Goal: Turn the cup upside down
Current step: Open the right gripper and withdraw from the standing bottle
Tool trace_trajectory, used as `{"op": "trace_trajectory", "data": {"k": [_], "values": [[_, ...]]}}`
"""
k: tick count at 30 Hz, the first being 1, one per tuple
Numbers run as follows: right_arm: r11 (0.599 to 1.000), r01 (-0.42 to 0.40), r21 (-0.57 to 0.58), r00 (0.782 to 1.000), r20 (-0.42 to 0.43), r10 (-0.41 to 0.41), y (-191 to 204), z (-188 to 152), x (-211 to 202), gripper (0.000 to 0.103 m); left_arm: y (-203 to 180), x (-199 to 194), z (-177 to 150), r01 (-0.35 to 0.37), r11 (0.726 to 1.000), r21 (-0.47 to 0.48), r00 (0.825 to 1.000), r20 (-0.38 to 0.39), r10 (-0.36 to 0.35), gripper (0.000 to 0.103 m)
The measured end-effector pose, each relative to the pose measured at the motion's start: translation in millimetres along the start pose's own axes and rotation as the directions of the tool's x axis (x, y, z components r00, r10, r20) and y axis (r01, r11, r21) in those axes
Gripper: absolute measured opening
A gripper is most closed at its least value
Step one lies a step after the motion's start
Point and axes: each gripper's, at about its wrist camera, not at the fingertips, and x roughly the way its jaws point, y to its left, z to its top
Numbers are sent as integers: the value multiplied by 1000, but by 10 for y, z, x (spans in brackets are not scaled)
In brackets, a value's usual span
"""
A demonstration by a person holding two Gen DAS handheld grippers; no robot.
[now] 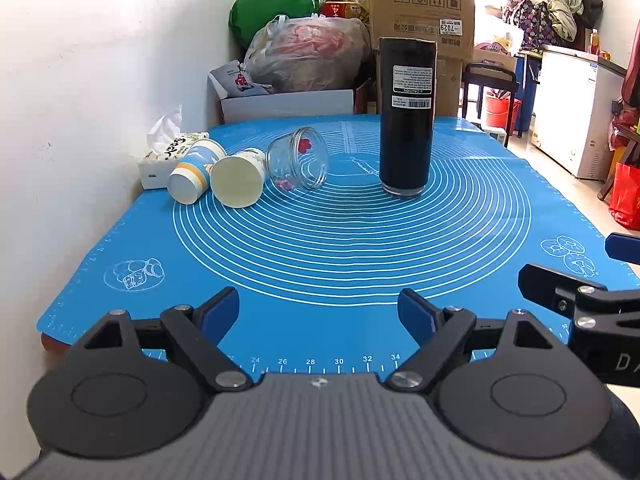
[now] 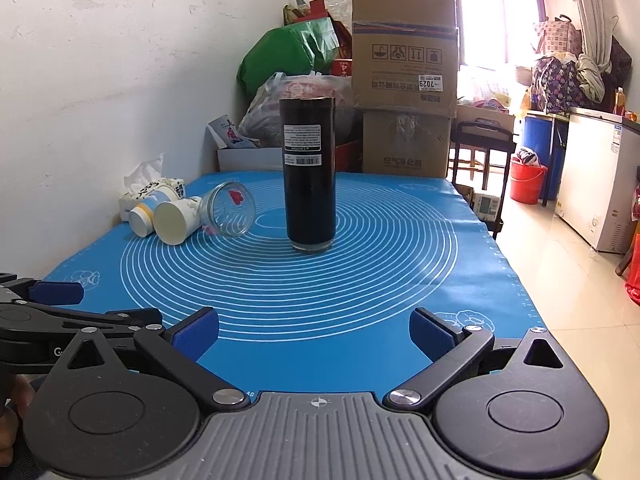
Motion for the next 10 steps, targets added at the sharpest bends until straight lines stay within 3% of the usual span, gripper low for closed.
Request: {"op": "trace_trajectory", "data": {"k": [10], "values": [[1000,3,8,1000,-2,-3,-8,-7,1,103,8,23,6,2,1000,1,1000,-12,-2,86]]}}
